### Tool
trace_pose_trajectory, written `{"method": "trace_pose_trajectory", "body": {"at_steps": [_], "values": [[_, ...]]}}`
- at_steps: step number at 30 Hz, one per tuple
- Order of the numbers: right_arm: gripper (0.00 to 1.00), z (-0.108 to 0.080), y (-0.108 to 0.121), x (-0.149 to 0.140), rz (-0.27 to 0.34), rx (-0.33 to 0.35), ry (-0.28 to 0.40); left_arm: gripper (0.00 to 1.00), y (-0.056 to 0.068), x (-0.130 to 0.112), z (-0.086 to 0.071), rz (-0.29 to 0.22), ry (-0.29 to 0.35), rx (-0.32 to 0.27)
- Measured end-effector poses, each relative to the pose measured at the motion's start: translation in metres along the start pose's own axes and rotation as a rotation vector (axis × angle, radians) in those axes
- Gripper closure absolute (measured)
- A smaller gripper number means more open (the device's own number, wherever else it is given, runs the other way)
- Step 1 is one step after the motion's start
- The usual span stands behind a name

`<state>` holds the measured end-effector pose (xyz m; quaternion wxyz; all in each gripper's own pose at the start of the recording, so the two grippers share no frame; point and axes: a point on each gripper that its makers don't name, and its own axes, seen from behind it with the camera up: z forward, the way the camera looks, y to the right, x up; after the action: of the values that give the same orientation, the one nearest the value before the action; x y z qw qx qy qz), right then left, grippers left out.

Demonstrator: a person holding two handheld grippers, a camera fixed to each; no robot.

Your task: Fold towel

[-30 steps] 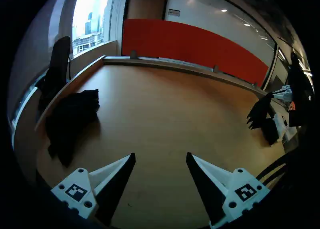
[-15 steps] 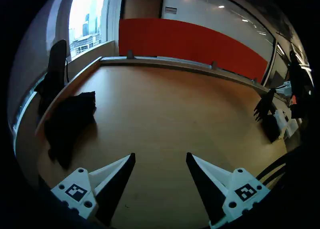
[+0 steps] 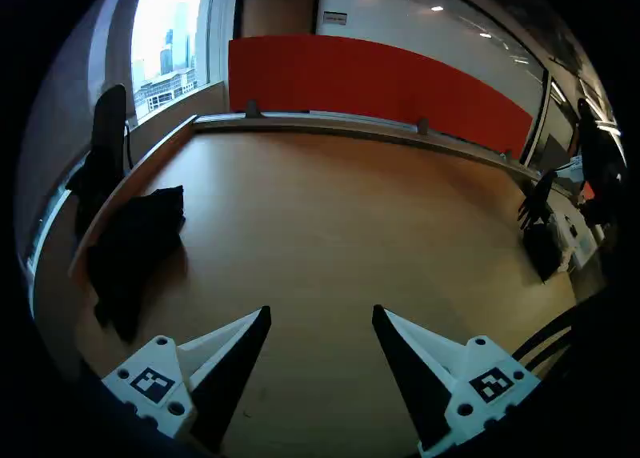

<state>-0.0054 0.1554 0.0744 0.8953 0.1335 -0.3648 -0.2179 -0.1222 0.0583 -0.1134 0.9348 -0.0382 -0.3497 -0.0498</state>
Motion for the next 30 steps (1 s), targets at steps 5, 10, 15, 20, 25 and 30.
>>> {"method": "trace_pose_trajectory", "body": {"at_steps": [5, 10, 15, 20, 25, 30], "values": [[0.95, -0.003, 0.010, -0.007, 0.008, -0.014, -0.008, 0.06, 0.003, -0.001, 0.000, 0.002, -0.002, -0.003], [0.95, -0.006, 0.014, -0.014, 0.016, -0.022, -0.011, 0.06, 0.005, 0.001, -0.002, 0.011, -0.001, -0.004], [0.95, -0.011, 0.020, -0.025, 0.029, -0.031, -0.019, 0.06, 0.006, 0.004, -0.003, 0.021, 0.003, -0.006], [0.95, -0.016, 0.030, -0.045, 0.050, -0.044, -0.035, 0.06, 0.010, 0.005, -0.004, 0.030, 0.004, -0.009], [0.95, -0.024, 0.039, -0.072, 0.070, -0.060, -0.062, 0.06, 0.015, 0.006, -0.004, 0.039, 0.004, -0.016], [0.95, -0.031, 0.041, -0.101, 0.094, -0.068, -0.090, 0.06, 0.021, 0.005, -0.004, 0.046, 0.004, -0.025]]}}
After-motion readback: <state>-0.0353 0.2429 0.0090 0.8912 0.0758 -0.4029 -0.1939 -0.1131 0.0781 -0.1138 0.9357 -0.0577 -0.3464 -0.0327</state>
